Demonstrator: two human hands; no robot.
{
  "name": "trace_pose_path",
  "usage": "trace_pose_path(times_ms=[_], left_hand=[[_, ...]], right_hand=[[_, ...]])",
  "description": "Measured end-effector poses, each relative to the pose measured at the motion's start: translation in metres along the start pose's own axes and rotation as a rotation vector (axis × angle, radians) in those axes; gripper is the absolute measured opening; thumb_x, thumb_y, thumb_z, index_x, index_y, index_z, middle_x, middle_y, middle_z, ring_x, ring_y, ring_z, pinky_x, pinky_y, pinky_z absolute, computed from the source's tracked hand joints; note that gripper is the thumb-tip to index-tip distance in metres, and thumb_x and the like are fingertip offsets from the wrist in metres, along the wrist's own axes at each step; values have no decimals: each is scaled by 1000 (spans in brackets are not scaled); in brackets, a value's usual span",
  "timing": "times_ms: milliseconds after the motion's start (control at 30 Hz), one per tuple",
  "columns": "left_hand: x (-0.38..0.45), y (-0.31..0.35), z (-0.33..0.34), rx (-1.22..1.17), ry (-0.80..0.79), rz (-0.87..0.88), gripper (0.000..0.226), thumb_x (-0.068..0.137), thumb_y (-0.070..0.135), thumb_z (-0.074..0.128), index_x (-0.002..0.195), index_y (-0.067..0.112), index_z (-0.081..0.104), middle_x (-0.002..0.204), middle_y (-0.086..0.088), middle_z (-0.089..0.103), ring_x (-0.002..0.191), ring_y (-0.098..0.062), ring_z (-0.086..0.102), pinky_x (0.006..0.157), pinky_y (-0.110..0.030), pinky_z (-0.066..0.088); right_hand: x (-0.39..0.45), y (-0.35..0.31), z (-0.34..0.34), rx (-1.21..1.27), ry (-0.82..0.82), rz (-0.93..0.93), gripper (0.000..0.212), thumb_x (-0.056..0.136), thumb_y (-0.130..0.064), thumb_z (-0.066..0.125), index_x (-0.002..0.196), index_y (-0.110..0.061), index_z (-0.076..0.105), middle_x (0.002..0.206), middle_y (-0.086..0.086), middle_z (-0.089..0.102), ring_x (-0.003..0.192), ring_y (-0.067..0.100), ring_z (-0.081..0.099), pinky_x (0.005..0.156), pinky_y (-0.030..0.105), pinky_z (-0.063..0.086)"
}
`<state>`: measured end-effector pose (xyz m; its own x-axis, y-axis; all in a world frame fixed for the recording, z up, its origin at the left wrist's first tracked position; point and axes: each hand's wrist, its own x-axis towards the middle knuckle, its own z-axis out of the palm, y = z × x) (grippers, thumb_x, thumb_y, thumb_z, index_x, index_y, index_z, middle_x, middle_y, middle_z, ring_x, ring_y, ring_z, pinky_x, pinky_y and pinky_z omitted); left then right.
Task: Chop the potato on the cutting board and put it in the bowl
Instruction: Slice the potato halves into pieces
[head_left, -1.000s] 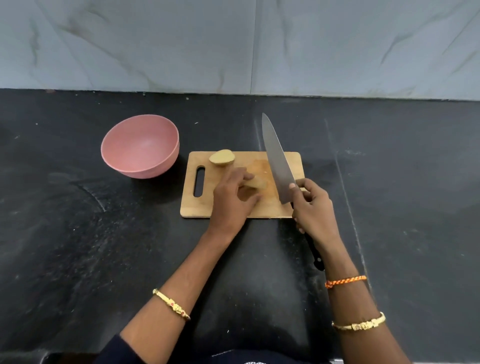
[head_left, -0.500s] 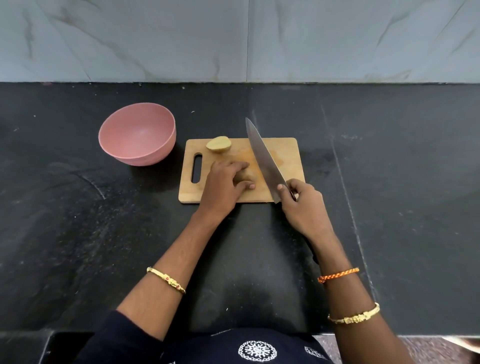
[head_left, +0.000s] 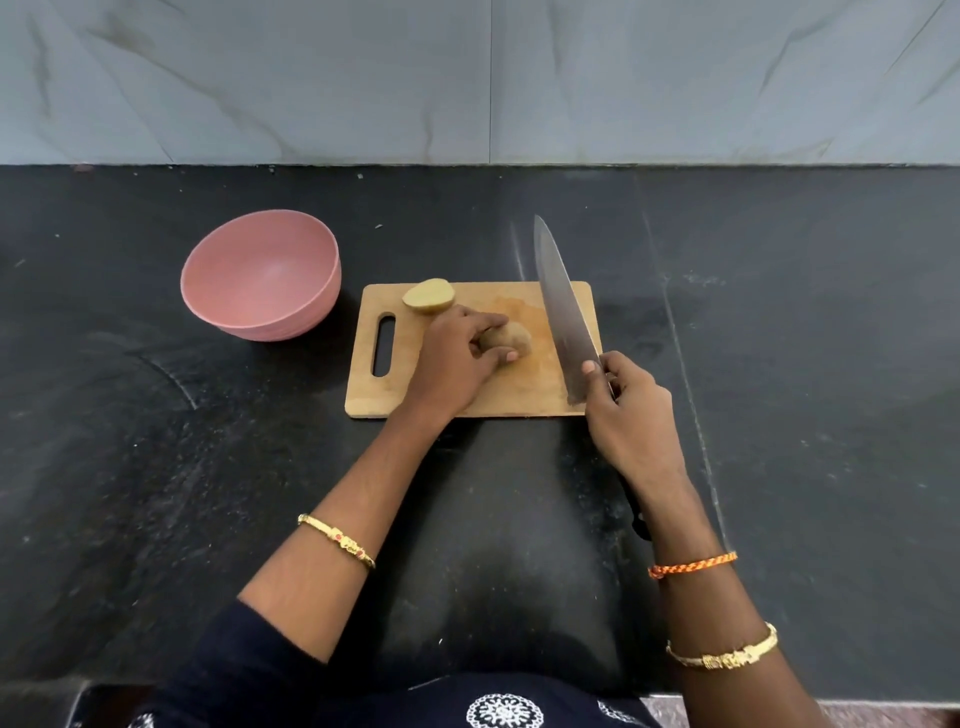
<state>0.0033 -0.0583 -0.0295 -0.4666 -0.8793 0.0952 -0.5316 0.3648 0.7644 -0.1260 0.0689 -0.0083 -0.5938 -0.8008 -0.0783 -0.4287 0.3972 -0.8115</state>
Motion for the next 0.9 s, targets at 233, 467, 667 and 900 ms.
trace_pose_path(times_ms=[233,467,667,900], left_hand=[[-2,-2,4,-11,57,-10,45,73,22,77,117,15,65,94,0,56,86,-13,54,77,-12,43],[-1,-4,7,-20,98,5,45,72,20,79,114,13,66,89,0,56,82,-15,54,76,-18,47],[0,-4,6,-37,81,2,46,71,20,79,115,12,66,90,2,55,80,-9,50,71,-9,41],[1,-4,7,-65,100,-2,46,70,19,80,113,12,66,87,2,55,71,-2,45,68,-4,40]], right_hand=[[5,-4,2,10,-115,68,27,102,-29,37,96,-9,54,67,8,68,49,-5,55,44,7,36],[16,-12,10,-114,-239,109,33,102,-34,33,91,-10,53,85,9,59,70,21,55,66,41,52],[22,-16,8,-140,-308,161,33,102,-36,30,97,-12,52,87,9,58,64,19,53,56,35,48],[25,-25,7,-194,-345,175,34,102,-36,28,104,-11,52,91,10,57,67,18,52,59,35,50]])
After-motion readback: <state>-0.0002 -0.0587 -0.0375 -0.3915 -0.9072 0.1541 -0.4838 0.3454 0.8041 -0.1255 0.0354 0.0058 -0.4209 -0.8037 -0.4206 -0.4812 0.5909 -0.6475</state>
